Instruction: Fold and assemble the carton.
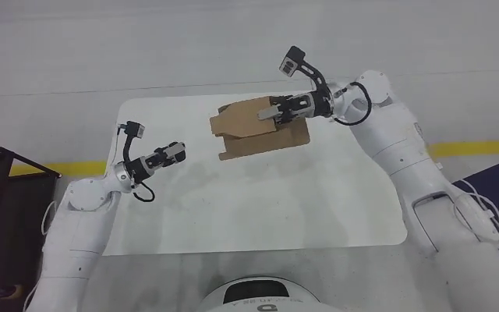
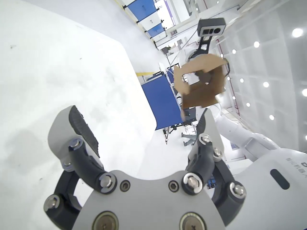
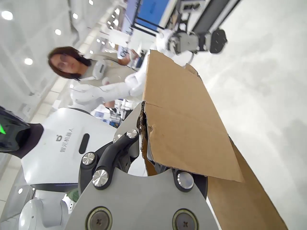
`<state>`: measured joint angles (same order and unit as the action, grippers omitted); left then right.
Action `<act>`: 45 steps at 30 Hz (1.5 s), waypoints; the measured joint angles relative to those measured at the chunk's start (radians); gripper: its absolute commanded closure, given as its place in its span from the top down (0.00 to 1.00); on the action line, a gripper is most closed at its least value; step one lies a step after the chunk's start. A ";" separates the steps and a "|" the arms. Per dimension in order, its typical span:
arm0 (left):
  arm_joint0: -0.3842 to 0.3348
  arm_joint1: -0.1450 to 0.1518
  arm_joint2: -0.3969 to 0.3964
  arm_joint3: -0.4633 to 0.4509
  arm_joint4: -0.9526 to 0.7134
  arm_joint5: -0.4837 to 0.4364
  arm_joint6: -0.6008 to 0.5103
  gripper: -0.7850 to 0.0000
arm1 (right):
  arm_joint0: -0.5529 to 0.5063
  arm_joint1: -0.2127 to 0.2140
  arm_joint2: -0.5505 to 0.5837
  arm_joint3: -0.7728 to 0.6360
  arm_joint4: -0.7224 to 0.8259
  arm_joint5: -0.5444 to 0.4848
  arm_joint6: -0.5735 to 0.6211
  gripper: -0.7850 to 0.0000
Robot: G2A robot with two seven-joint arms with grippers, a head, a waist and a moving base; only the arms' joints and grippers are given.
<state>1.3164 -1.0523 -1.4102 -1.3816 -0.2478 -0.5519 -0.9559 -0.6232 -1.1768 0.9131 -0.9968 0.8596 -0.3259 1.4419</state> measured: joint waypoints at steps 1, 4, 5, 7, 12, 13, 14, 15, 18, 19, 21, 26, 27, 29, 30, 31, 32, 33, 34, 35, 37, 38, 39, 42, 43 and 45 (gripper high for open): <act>0.007 0.000 0.003 -0.008 0.011 -0.003 0.006 1.00 | -0.019 -0.007 0.009 0.007 0.089 -0.005 -0.008 0.00; 0.028 0.000 0.015 -0.037 0.022 -0.004 0.022 1.00 | -0.056 -0.035 0.014 0.045 0.350 -0.009 0.007 0.00; 0.032 -0.001 0.020 -0.045 0.022 -0.005 0.025 1.00 | -0.059 -0.042 0.011 0.058 0.400 -0.011 0.016 0.00; 0.040 -0.002 0.033 -0.070 0.016 -0.007 0.025 1.00 | -0.063 -0.058 0.005 0.089 0.476 -0.024 0.026 0.00; 0.044 -0.009 0.097 -0.162 -0.031 -0.008 -0.017 1.00 | -0.056 -0.081 -0.014 0.124 0.388 -0.089 -0.037 0.00; 0.040 -0.010 0.109 -0.176 -0.036 -0.010 -0.020 1.00 | -0.054 -0.083 -0.015 0.124 0.357 -0.103 -0.051 0.00; 0.036 -0.012 0.121 -0.188 -0.039 -0.012 -0.020 1.00 | -0.053 -0.084 -0.015 0.124 0.330 -0.115 -0.062 0.00; 0.030 -0.015 0.135 -0.200 -0.044 -0.013 -0.013 1.00 | -0.051 -0.085 -0.015 0.124 0.296 -0.126 -0.073 0.00; 0.004 -0.022 0.165 -0.219 -0.045 -0.008 0.022 1.00 | -0.052 -0.086 -0.008 0.114 0.234 -0.139 -0.087 0.00; -0.006 -0.025 0.173 -0.220 -0.051 -0.005 0.042 1.00 | -0.055 -0.086 -0.004 0.109 0.223 -0.139 -0.087 0.00; -0.033 -0.034 0.200 -0.209 -0.063 0.003 0.091 1.00 | -0.060 -0.084 0.006 0.100 0.198 -0.137 -0.085 0.00; -0.107 -0.056 0.269 -0.159 -0.036 0.019 0.185 1.00 | -0.075 -0.079 0.026 0.059 0.153 -0.118 -0.066 0.00; -0.123 -0.061 0.282 -0.145 -0.025 0.021 0.201 1.00 | -0.082 -0.078 0.033 0.044 0.158 -0.109 -0.056 0.00; -0.144 -0.066 0.297 -0.126 0.003 0.026 0.226 1.00 | -0.094 -0.076 0.045 0.024 0.173 -0.093 -0.042 0.00; -0.154 -0.069 0.305 -0.113 0.021 0.029 0.244 1.00 | -0.102 -0.075 0.053 0.010 0.186 -0.079 -0.032 0.00; -0.159 -0.072 0.311 -0.104 0.027 0.033 0.259 1.00 | -0.108 -0.075 0.060 -0.001 0.196 -0.067 -0.025 0.00; -0.163 -0.075 0.316 -0.096 0.026 0.038 0.273 1.00 | -0.115 -0.074 0.066 -0.012 0.206 -0.055 -0.018 0.00; -0.167 -0.078 0.322 -0.088 0.021 0.044 0.290 0.98 | -0.123 -0.073 0.074 -0.027 0.218 -0.041 -0.009 0.00; -0.169 -0.080 0.325 -0.084 0.019 0.047 0.300 0.97 | -0.129 -0.072 0.079 -0.038 0.224 -0.030 -0.003 0.00; -0.172 -0.081 0.327 -0.082 0.020 0.049 0.307 0.97 | -0.136 -0.071 0.085 -0.048 0.232 -0.019 0.003 0.00; -0.175 -0.084 0.332 -0.081 0.016 0.052 0.321 0.98 | -0.149 -0.070 0.096 -0.065 0.241 0.002 0.013 0.00; -0.175 -0.086 0.334 -0.082 0.015 0.052 0.324 0.98 | -0.153 -0.069 0.100 -0.070 0.239 0.009 0.016 0.00; -0.176 -0.087 0.336 -0.085 0.013 0.053 0.328 0.99 | -0.157 -0.068 0.105 -0.074 0.233 0.017 0.019 0.00; -0.174 -0.090 0.339 -0.095 0.006 0.052 0.334 0.98 | -0.164 -0.066 0.117 -0.080 0.223 0.031 0.026 0.00; -0.173 -0.090 0.339 -0.098 0.007 0.051 0.334 0.99 | -0.166 -0.066 0.121 -0.080 0.222 0.034 0.028 0.00; -0.166 -0.090 0.337 -0.102 0.012 0.049 0.332 0.99 | -0.170 -0.065 0.134 -0.080 0.231 0.043 0.036 0.00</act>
<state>1.1507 -1.1424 -1.0729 -1.4833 -0.2360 -0.5031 -0.6239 -0.7933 -1.2415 1.0475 -1.0763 1.0910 -0.2828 1.4777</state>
